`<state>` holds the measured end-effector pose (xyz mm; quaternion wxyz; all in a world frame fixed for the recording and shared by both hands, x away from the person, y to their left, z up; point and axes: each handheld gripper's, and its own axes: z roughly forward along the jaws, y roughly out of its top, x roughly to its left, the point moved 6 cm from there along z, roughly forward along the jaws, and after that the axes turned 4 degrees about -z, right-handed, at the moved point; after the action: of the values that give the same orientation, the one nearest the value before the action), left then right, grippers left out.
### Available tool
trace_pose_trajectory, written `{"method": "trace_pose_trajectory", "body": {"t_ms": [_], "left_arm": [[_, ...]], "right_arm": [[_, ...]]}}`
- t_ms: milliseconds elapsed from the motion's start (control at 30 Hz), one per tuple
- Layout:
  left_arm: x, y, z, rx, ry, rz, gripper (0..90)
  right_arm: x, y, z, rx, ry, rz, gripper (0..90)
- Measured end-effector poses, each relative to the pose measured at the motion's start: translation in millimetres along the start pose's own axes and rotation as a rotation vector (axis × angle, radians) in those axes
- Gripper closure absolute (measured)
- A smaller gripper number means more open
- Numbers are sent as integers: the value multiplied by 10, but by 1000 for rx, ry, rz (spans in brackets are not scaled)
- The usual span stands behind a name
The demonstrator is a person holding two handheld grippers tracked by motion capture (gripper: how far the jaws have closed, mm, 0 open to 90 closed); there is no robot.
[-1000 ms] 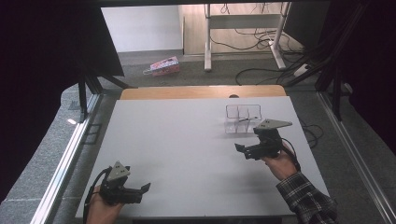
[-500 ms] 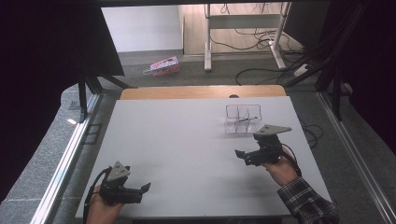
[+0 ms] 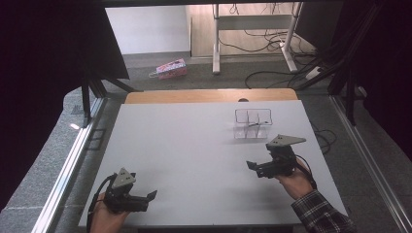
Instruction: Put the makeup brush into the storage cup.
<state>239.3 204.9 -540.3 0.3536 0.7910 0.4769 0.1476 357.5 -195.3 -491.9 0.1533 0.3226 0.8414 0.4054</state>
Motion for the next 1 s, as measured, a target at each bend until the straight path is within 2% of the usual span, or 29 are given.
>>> {"method": "trace_pose_trajectory", "body": {"t_ms": [700,1000], "left_arm": [[-2,3,2,-1,-5,-1,27],[0,4,-2,-5,-4,-2,26]], "right_arm": [[82,-135,-184,1,-29,-15,0],[111,-208,-242,20,-49,-30,0]]}}
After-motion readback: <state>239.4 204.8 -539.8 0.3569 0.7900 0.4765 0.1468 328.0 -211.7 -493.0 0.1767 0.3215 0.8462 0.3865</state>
